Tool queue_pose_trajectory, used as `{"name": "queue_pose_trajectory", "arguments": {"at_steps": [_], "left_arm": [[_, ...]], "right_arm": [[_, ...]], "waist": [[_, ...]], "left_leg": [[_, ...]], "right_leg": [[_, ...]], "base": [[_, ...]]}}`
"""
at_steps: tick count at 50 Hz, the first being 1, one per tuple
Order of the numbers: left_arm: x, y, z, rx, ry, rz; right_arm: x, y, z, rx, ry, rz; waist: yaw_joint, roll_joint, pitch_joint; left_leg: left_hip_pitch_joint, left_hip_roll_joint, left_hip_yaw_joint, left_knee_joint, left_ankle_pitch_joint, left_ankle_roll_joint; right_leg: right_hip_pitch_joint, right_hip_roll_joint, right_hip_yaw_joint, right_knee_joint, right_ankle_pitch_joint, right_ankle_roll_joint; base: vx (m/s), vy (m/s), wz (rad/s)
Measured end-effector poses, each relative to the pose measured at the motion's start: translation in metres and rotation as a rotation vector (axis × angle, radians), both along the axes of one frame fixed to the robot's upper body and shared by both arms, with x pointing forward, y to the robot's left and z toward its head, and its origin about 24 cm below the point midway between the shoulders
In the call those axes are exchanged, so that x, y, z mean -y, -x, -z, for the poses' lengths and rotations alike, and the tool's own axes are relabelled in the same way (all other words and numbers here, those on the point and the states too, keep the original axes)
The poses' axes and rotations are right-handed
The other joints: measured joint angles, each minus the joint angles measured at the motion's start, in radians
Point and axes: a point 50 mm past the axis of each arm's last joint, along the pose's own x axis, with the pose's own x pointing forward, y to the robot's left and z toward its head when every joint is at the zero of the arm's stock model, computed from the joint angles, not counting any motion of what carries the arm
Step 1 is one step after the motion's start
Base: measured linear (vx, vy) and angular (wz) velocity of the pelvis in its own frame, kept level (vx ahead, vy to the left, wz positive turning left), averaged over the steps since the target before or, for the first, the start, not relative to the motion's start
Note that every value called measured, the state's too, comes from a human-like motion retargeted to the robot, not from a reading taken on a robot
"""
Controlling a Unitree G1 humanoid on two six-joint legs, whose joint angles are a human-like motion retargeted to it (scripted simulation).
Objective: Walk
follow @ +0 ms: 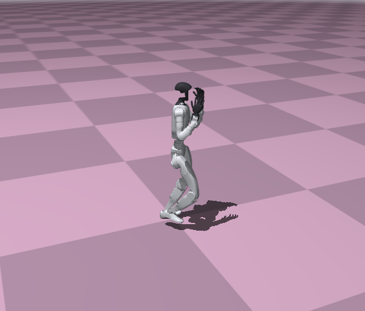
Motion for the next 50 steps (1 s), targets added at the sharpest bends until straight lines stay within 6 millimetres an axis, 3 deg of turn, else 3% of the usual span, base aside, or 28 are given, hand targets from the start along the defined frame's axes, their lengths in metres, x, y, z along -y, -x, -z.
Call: {"name": "queue_pose_trajectory", "arguments": {"at_steps": [4,8,12,16,19,22,27,33,35,38,42,45,50], "left_arm": [[0.005,0.004,0.002,0.045,-0.039,0.001],[0.011,0.01,0.005,0.074,-0.095,0.048],[0.015,0.013,0.009,0.057,-0.137,0.136],[0.018,0.013,0.012,0.015,-0.181,0.208],[0.019,0.01,0.011,-0.012,-0.196,0.233],[0.016,0.005,0.009,-0.033,-0.174,0.237],[0.007,0.001,0.008,-0.052,-0.095,0.215],[0.003,-0.001,0.008,-0.049,-0.042,0.192],[0.004,-0.002,0.009,-0.064,-0.026,0.206],[0.006,-0.003,0.01,-0.09,-0.006,0.239],[0.011,-0.004,0.01,-0.109,0.002,0.275],[0.014,-0.004,0.007,-0.091,-0.007,0.265],[0.016,-0.006,0.004,-0.076,-0.014,0.214]], "right_arm": [[-0.005,-0.005,0.001,-0.038,0.046,-0.029],[-0.009,-0.006,0.0,-0.043,0.083,-0.068],[-0.015,-0.001,-0.002,-0.017,0.097,-0.12],[-0.019,0.004,-0.008,0.035,0.108,-0.139],[-0.02,0.007,-0.014,0.078,0.105,-0.113],[-0.019,0.006,-0.017,0.101,0.082,-0.083],[-0.013,0.002,-0.017,0.089,0.013,-0.11],[-0.007,-0.005,-0.01,0.019,-0.048,-0.151],[-0.006,-0.007,-0.006,-0.011,-0.061,-0.146],[-0.005,-0.007,-0.002,-0.037,-0.07,-0.13],[-0.004,-0.004,0.0,-0.038,-0.079,-0.118],[-0.004,0.0,-0.002,-0.017,-0.077,-0.118],[-0.004,-0.001,-0.002,-0.02,-0.057,-0.139]], "waist": [[-0.063,0.044,-0.14],[-0.063,0.086,-0.187],[-0.056,0.137,-0.197],[-0.018,0.205,-0.174],[0.029,0.231,-0.157],[0.076,0.227,-0.146],[0.104,0.18,-0.148],[0.046,0.122,-0.196],[0.024,0.106,-0.211],[-0.01,0.067,-0.235],[-0.055,0.015,-0.229],[-0.077,0.001,-0.202],[-0.114,0.038,-0.176]], "left_leg": [[-0.024,0.026,-0.025,-0.093,0.005,-0.017],[0.019,0.054,-0.027,-0.028,-0.012,-0.034],[0.03,0.153,0.011,0.284,0.028,-0.097],[-0.054,0.318,0.007,0.704,0.207,-0.152],[-0.184,0.42,-0.005,0.93,0.27,-0.139],[-0.351,0.454,-0.011,0.995,0.222,-0.101],[-0.559,0.372,0.033,0.716,0.163,-0.092],[-0.582,0.187,0.076,0.034,0.318,-0.179],[-0.6,0.157,0.079,0.019,0.337,-0.178],[-0.597,0.118,0.096,0.111,0.329,-0.124],[-0.555,0.062,0.115,0.267,0.231,-0.019],[-0.476,0.039,0.114,0.281,0.163,0.015],[-0.301,0.034,0.082,0.187,0.097,-0.001]], "right_leg": [[-0.222,0.112,-0.046,-0.39,0.073,0.08],[-0.264,0.203,-0.034,-0.563,0.142,0.113],[-0.241,0.262,-0.018,-0.396,0.139,0.053],[-0.141,0.345,-0.057,-0.294,0.047,-0.042],[-0.052,0.38,-0.081,-0.283,-0.023,-0.088],[0.044,0.383,-0.09,-0.324,-0.073,-0.096],[0.196,0.337,-0.09,-0.432,-0.095,-0.055],[0.308,0.275,-0.085,-0.521,-0.082,-0.002],[0.316,0.259,-0.067,-0.459,-0.091,0.008],[0.322,0.224,-0.026,-0.311,-0.071,0.041],[0.279,0.122,0.016,0.011,0.116,0.105],[0.177,0.05,0.054,0.198,0.181,0.085],[-0.024,0.036,0.068,0.199,0.085,0.022]], "base": [[0.64,-0.01,0.08],[0.7,-0.03,-0.14],[0.74,-0.05,-0.04],[0.69,-0.09,-0.07],[0.67,-0.09,0.17],[0.67,-0.08,0.31],[0.68,-0.04,0.34],[0.68,0.01,0.49],[0.64,0.02,0.32],[0.67,0.02,0.16],[0.65,0.01,0.03],[0.62,0.01,-0.22],[0.61,0.01,-0.19]]}}
